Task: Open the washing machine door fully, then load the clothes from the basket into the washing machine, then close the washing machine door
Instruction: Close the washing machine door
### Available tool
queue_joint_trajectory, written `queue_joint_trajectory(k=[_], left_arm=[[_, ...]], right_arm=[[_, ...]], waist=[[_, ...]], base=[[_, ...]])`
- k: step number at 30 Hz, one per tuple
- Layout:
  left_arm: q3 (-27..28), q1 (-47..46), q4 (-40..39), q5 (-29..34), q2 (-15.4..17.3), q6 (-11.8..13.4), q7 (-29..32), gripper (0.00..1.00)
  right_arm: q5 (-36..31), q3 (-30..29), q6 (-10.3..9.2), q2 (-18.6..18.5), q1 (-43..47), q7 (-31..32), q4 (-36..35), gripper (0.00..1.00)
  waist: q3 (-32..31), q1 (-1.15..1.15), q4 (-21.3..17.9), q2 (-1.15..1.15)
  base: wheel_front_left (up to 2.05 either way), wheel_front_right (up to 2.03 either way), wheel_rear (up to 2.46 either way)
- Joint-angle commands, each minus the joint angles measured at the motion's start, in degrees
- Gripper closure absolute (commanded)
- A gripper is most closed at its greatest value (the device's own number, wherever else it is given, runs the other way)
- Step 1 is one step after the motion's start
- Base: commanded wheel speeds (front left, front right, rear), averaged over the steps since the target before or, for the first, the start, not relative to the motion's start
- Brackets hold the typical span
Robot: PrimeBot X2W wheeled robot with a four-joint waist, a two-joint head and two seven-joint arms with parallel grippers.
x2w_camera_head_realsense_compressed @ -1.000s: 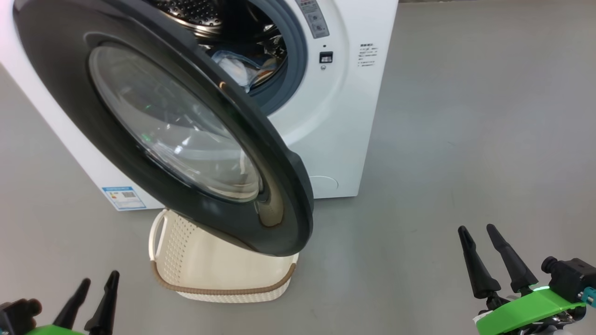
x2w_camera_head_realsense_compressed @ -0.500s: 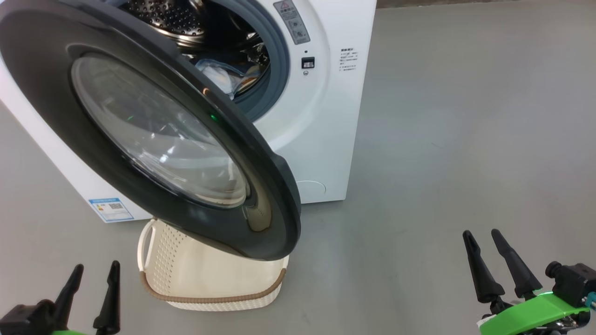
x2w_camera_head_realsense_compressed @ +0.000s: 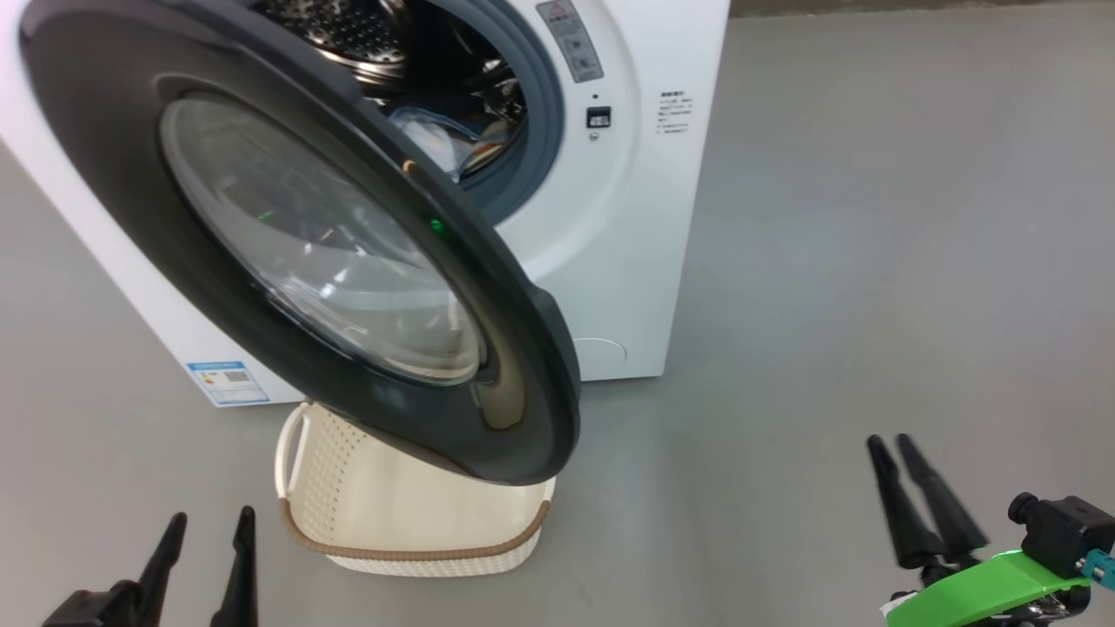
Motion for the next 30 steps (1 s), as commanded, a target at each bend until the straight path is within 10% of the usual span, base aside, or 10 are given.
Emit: queue_joint_trajectory(k=[1,19,30], left_arm=[[2.2,-1.5,-1.4,0.6,0.8,-0.1,-0.6,0.00],[3.3,0.0,-4.8,1.5,-2.7,-0.1,-0.6,0.00],[2.9,0.5,-4.9,1.1,-5.0,-0.1,-0.6,0.00]], right_arm=[[0.0,1.3,0.09,-0.6,-0.7,-0.3,-1.5,1.00],[0.0,12.2,0.09,3.1,-12.3,-0.3,-21.4,1.00],[3.9,25.4,0.09,4.0,-12.6,-0.3,-14.4,1.00]], waist=[[-0.4,0.00,0.6,0.00],[-2.3,0.00,7.6,0.00],[-1.8,0.00,10.9,0.00]], base=[[0.00,0.00,0.00],[0.00,0.00,0.00],[0.00,0.00,0.00]])
